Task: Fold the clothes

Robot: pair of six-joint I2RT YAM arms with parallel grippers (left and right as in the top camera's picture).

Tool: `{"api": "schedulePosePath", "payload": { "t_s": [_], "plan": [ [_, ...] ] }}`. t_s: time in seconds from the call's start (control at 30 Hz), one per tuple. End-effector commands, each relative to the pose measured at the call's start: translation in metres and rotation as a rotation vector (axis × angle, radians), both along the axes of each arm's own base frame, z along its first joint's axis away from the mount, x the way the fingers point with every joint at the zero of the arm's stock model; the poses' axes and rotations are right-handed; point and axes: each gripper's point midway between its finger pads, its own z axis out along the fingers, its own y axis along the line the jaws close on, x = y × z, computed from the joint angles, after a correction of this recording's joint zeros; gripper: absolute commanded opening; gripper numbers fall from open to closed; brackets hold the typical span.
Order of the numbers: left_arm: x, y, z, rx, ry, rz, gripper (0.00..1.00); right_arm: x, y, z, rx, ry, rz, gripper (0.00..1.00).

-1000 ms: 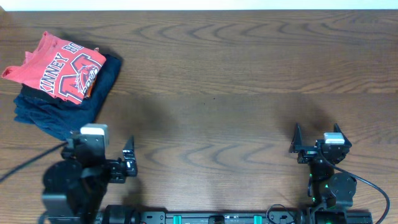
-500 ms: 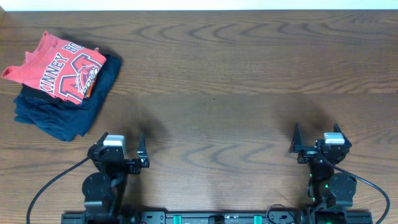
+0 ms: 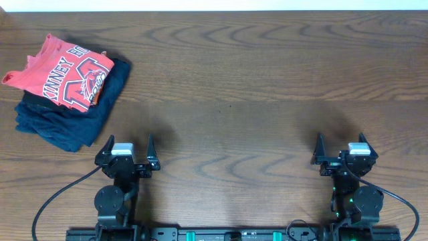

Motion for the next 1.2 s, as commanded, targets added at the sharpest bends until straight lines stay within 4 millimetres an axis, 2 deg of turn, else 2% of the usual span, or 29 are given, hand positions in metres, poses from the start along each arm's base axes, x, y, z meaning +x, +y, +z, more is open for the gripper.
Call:
{"api": "schedulePosePath", "payload": {
  "t_s": [0.0, 0.17, 0.43, 1.17],
  "plan": [
    [0.0, 0.006, -0.016, 0.042, 0.035, 0.026, 0.98, 0.0, -0.001, -0.001, 0.0, 0.001, -0.001, 0.99],
    [0.001, 0.003, -0.008, 0.071, 0.004, 0.01, 0.98, 0.0, -0.001, -0.001, 0.0, 0.001, -0.001, 0.99],
    [0.0, -0.005, -0.015, 0.049, 0.029, -0.04, 0.98, 0.0, -0.001, -0.001, 0.0, 0.001, -0.001, 0.99],
    [0.0, -0.005, -0.015, 0.05, 0.032, -0.04, 0.98, 0.0, -0.001, -0.001, 0.0, 0.001, -0.001, 0.99]
  ]
}}
